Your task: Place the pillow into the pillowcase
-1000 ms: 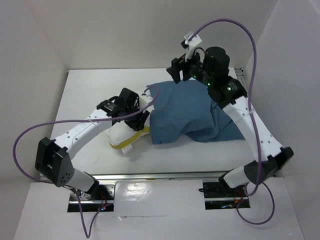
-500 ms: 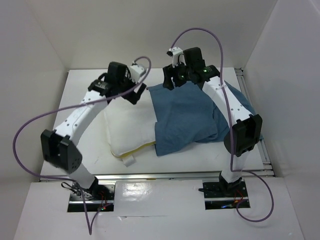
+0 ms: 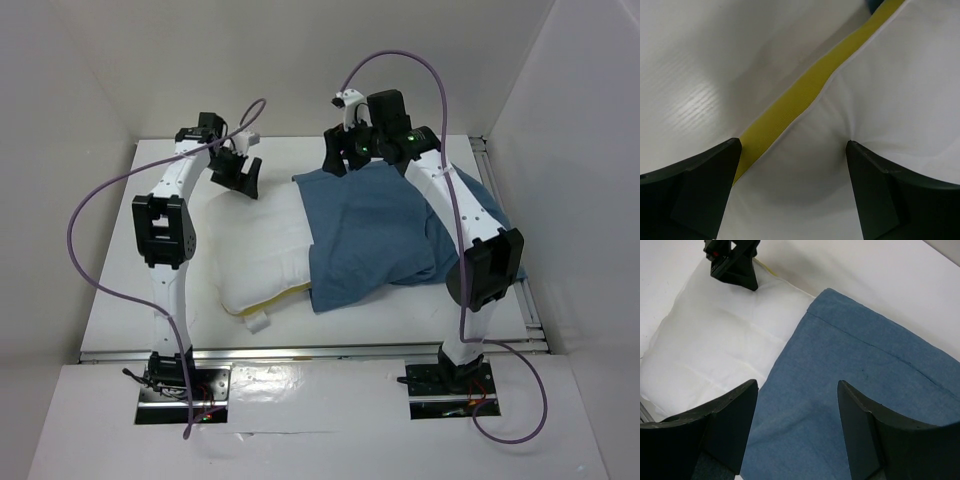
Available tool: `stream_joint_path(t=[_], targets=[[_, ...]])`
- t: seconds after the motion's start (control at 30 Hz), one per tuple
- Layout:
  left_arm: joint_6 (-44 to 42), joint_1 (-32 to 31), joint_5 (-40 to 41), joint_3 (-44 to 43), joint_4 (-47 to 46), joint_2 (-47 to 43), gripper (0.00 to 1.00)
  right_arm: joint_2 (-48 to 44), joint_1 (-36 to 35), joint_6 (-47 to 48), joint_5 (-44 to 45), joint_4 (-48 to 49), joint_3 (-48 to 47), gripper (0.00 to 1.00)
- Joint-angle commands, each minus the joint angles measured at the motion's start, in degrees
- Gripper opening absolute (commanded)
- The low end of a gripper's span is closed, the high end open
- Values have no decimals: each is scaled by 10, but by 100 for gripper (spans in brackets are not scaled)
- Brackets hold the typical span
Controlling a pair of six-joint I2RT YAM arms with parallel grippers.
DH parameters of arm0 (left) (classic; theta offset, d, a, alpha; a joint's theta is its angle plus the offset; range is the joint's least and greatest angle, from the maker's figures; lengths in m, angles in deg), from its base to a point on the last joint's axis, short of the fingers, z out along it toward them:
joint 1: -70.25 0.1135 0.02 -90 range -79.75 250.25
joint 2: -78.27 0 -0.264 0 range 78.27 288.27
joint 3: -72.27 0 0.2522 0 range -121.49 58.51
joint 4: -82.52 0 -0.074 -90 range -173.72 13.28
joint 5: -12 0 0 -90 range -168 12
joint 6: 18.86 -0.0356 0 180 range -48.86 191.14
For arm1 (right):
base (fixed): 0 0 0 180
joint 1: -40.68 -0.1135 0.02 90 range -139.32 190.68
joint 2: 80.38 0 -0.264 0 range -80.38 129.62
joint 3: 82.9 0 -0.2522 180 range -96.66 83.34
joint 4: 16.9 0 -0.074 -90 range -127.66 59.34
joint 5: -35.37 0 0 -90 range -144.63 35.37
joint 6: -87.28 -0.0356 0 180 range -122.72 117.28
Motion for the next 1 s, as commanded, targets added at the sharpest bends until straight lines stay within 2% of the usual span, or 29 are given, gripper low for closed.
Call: stream_joint_path(t=[0.0,0.27,0.33,0.37,0.43,0.57,0.7,0.9,0.97], targets=[[-64,8,-83,-35,91,23,100,0,3,13,-9,-15,-26,72],[-173,32,-198,-9,220,80,99,11,3,18,-4,-15,-21,72],[-182,32,-232,1,241,86,78,24,3,18,-4,-15,-26,72],[-188,32,-240,8,241,86,57,24,3,18,-4,-15,-32,72],[-188,32,-241,20,241,80,0,36,3,18,1,-15,-37,72],[-176,32,-241,25,217,43,0,50,3,13,1,-15,-51,72],[-110,25,-215,25,144,-37,0,62,3,-20,1,-3,-71,74],[-65,-40,-91,64,-10,-215,0,109,-3,-47,-9,2,-143,75],[-59,-70,-75,64,-16,-239,0,117,-8,-47,10,7,-158,75]])
